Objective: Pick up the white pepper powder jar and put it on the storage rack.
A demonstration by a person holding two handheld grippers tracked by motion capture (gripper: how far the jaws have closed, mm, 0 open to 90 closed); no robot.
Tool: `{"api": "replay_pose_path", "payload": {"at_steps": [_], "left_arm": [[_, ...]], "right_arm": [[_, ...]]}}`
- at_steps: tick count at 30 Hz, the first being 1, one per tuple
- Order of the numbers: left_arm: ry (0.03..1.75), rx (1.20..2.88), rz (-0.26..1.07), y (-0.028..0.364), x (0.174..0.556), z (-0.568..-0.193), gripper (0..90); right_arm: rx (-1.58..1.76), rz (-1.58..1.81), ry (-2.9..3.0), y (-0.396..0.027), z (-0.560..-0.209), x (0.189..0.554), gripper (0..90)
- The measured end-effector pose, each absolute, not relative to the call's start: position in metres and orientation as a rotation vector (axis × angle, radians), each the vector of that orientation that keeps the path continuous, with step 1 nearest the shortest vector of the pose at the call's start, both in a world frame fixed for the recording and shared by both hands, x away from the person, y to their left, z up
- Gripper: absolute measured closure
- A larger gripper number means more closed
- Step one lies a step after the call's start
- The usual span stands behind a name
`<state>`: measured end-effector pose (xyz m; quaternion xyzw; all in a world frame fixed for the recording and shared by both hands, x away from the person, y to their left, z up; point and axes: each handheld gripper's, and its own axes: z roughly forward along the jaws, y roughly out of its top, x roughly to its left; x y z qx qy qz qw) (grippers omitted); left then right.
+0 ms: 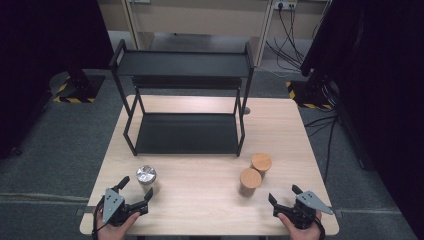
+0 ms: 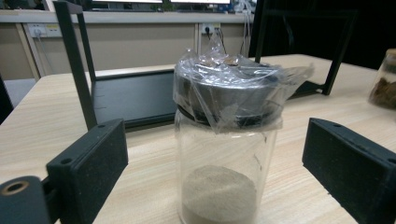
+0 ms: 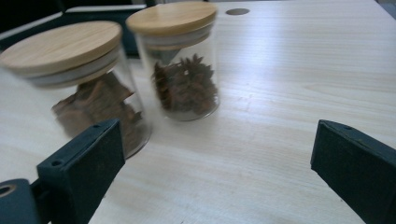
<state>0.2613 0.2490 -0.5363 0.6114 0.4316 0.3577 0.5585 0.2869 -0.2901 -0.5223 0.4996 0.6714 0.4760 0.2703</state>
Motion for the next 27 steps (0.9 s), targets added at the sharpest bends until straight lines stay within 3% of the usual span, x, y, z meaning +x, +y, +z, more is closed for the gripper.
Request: {"api": "replay_pose_path", "payload": {"at_steps": [27], "left_arm": [[0.983, 1.457, 0.895, 0.238, 0.261, -0.534, 6.9]], "right_arm": [[1.277, 1.158, 1.777, -0.276, -0.522, 0.288, 5.2]]}}
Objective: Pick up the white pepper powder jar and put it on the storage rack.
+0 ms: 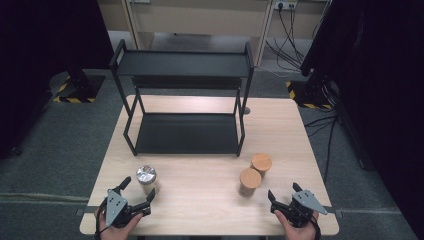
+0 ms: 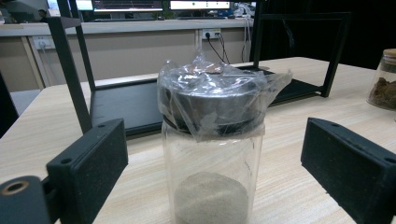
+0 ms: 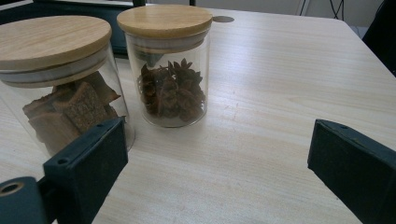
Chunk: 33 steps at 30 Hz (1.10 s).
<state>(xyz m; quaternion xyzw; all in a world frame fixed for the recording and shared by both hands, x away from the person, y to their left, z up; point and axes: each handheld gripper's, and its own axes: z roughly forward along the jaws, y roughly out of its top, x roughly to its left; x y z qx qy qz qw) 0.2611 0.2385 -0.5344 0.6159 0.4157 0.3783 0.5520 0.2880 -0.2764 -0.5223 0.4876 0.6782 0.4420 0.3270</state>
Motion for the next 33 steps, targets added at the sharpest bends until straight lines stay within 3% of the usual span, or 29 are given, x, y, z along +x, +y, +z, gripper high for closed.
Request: {"api": "replay_pose_path", "payload": {"at_steps": [8, 33], "left_arm": [[0.968, 1.445, 0.901, 0.237, 0.267, -0.531, 8.4], [0.915, 1.467, 0.955, 0.230, 0.287, -0.527, 29.8]], "right_arm": [[1.276, 1.151, 1.778, -0.276, -0.522, 0.288, 5.2], [1.269, 1.175, 1.761, -0.275, -0.522, 0.284, 5.1]]}}
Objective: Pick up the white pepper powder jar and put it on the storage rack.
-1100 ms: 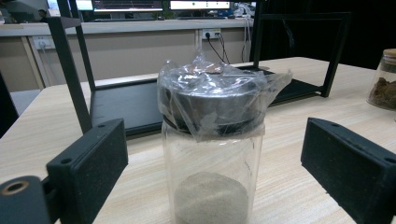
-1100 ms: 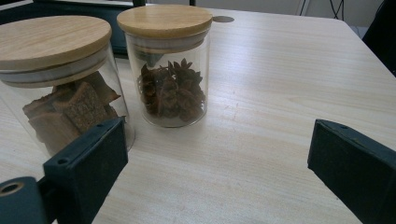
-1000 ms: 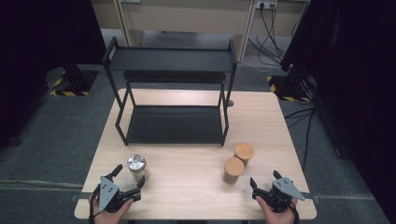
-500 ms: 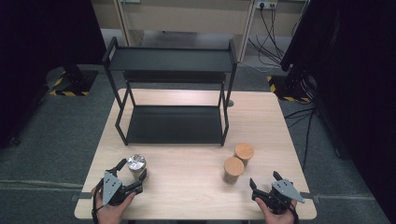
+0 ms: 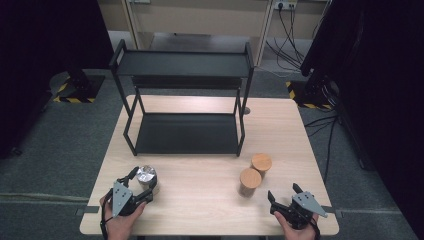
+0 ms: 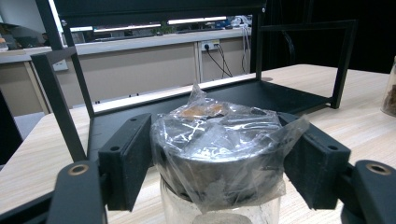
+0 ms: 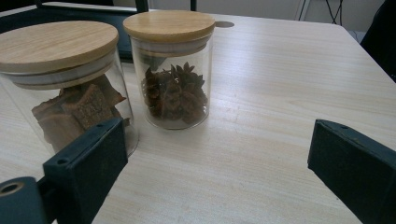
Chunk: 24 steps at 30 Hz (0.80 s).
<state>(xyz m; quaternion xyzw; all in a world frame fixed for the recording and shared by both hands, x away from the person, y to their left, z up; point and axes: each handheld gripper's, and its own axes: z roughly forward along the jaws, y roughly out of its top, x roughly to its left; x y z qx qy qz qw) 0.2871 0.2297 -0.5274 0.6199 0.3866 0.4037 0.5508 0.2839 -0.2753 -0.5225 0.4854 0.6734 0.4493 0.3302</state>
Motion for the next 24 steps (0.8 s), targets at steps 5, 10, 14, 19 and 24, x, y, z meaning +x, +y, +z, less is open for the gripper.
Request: {"api": "replay_pose_path", "payload": {"at_steps": [5, 10, 14, 19, 24], "left_arm": [[0.916, 1.472, 0.952, 0.2279, 0.2903, -0.5270, 32.4], [0.920, 1.473, 0.944, 0.2275, 0.2911, -0.5263, 34.2], [0.923, 1.471, 0.937, 0.2278, 0.2915, -0.5261, 34.4], [0.924, 1.471, 0.944, 0.2290, 0.2914, -0.5251, 34.4], [0.923, 1.452, 0.951, 0.2298, 0.2927, -0.5199, 34.4]], "right_arm": [[1.266, 1.174, 1.765, -0.2749, -0.5225, 0.2839, 5.1], [1.266, 1.174, 1.768, -0.2749, -0.5225, 0.2841, 5.1], [1.267, 1.175, 1.766, -0.2750, -0.5225, 0.2840, 5.1], [1.265, 1.178, 1.767, -0.2752, -0.5225, 0.2840, 5.0], [1.268, 1.180, 1.769, -0.2755, -0.5225, 0.2843, 5.0]]}}
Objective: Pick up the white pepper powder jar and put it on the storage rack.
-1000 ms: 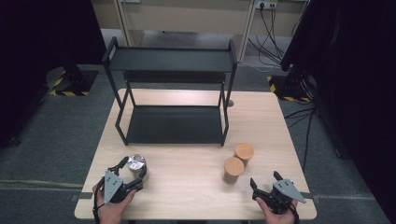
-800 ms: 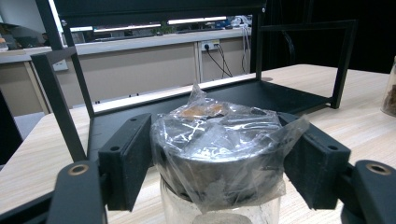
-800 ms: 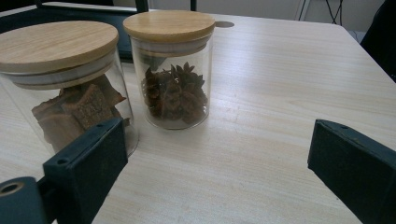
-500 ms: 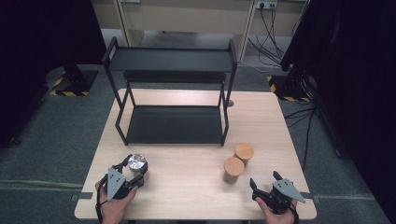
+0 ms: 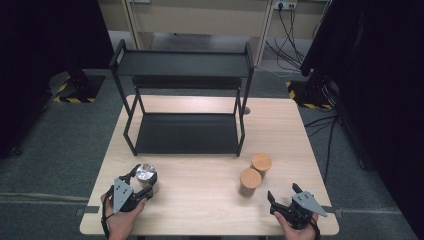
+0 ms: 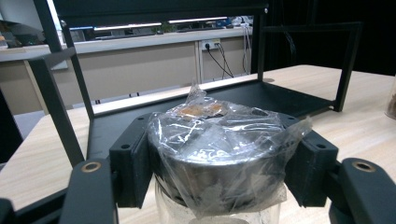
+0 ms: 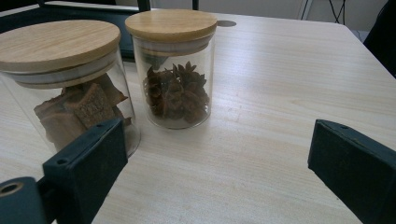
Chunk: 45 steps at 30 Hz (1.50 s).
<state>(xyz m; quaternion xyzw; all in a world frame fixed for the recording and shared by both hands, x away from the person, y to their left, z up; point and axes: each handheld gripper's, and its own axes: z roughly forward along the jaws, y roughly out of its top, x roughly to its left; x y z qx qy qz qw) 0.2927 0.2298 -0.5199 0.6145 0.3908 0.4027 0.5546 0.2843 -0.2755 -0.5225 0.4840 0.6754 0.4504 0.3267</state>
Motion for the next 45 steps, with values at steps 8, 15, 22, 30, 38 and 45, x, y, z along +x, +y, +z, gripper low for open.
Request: {"api": "replay_pose_path", "payload": {"at_steps": [8, 15, 22, 30, 38, 45], "left_arm": [[0.911, 1.437, 0.955, 0.225, 0.296, -0.512, 34.4], [0.913, 1.422, 0.958, 0.225, 0.301, -0.506, 34.4], [0.920, 1.409, 0.978, 0.226, 0.311, -0.496, 34.5], [0.930, 1.387, 0.984, 0.226, 0.325, -0.489, 34.5], [0.943, 1.379, 0.998, 0.223, 0.339, -0.485, 34.5], [0.951, 1.370, 1.004, 0.222, 0.350, -0.480, 34.5]], "right_arm": [[1.270, 1.184, 1.768, -0.276, -0.522, 0.284, 4.9], [1.268, 1.184, 1.771, -0.276, -0.522, 0.284, 4.8], [1.266, 1.182, 1.773, -0.276, -0.522, 0.284, 4.8], [1.265, 1.182, 1.775, -0.275, -0.522, 0.285, 4.8], [1.263, 1.180, 1.775, -0.275, -0.522, 0.284, 4.8], [1.260, 1.179, 1.776, -0.275, -0.522, 0.284, 4.8]]}}
